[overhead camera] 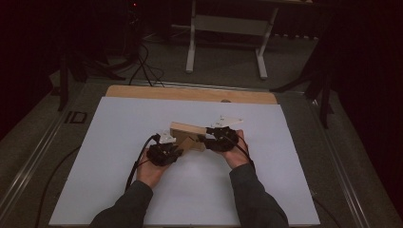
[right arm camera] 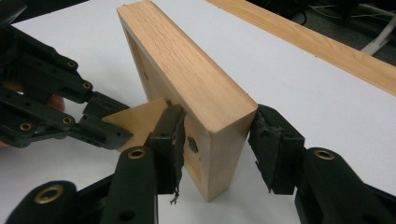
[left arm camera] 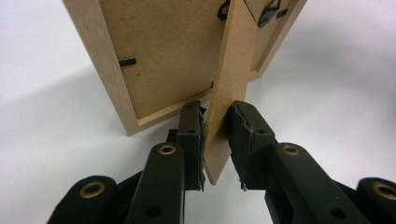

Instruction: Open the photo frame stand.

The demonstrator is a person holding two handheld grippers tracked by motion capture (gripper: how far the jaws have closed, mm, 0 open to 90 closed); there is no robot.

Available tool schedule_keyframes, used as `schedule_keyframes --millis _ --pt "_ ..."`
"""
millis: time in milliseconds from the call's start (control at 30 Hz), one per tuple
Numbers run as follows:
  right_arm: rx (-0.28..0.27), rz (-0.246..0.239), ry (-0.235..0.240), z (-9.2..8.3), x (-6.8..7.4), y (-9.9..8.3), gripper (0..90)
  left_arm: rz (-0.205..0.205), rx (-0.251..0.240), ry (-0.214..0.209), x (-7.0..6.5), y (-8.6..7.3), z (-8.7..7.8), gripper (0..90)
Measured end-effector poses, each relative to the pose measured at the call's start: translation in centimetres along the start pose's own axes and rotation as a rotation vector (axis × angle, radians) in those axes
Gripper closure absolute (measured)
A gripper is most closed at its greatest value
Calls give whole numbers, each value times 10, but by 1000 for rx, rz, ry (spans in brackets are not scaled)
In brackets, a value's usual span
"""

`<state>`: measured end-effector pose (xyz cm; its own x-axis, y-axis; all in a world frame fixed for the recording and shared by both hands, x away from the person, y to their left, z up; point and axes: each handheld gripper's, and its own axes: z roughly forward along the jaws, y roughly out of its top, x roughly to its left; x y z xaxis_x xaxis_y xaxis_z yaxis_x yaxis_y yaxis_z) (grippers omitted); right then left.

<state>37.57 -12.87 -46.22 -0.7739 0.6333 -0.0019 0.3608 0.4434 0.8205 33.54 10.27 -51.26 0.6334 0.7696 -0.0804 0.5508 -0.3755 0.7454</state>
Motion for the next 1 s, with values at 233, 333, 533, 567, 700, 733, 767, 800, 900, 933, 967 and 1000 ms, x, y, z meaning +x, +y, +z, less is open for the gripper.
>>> schedule_keyframes --millis 233,333,533,567,700,733,767,800,900,933,967,1000 --pt "3 -2 14 -2 2 -1 542 10 -8 -11 -1 -3 0 714" --pt "5 -3 26 -3 4 -2 536 6 -14 -33 -1 -4 -1 686" --pt "11 2 45 -3 7 -3 493 -46 -25 -98 3 -8 -2 642" --pt "11 2 45 -3 7 -3 493 -46 -25 -98 3 -8 -2 640" --pt "13 2 59 -4 11 -4 466 -82 -34 -129 6 -12 -3 626" --pt "13 3 62 -4 12 -4 461 -83 -34 -133 7 -12 -3 618" --pt "10 2 64 -4 12 -5 456 -83 -34 -136 7 -13 -3 618" --pt "9 5 68 -4 13 -7 450 -85 -39 -139 6 -14 -4 603" --pt "12 10 74 -3 14 -9 447 -82 -41 -143 6 -14 -5 594" --pt "13 12 77 -3 15 -11 427 -82 -42 -145 5 -15 -6 587" --pt "13 12 77 -3 15 -11 427 -82 -42 -145 5 -15 -6 582" --pt "14 12 78 -3 16 -12 417 -78 -41 -146 5 -16 -6 576"
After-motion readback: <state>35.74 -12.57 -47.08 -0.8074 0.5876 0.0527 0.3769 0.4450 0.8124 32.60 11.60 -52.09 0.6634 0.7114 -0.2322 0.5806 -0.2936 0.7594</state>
